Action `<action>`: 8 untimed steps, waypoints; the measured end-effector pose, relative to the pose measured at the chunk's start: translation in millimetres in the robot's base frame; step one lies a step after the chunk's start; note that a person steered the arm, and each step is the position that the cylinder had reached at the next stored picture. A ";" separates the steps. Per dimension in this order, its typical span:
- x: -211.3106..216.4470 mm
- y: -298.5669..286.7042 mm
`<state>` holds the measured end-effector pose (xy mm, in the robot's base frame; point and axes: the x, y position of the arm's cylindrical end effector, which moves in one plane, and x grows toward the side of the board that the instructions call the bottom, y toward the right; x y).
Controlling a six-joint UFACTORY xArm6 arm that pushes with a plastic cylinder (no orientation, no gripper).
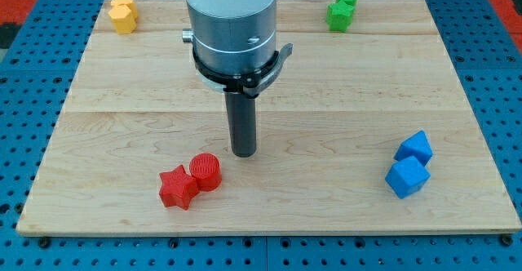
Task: Push the red circle into the red star
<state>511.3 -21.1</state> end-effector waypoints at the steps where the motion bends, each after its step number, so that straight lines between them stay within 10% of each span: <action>1: 10.9 24.9; 8: -41.3 6.2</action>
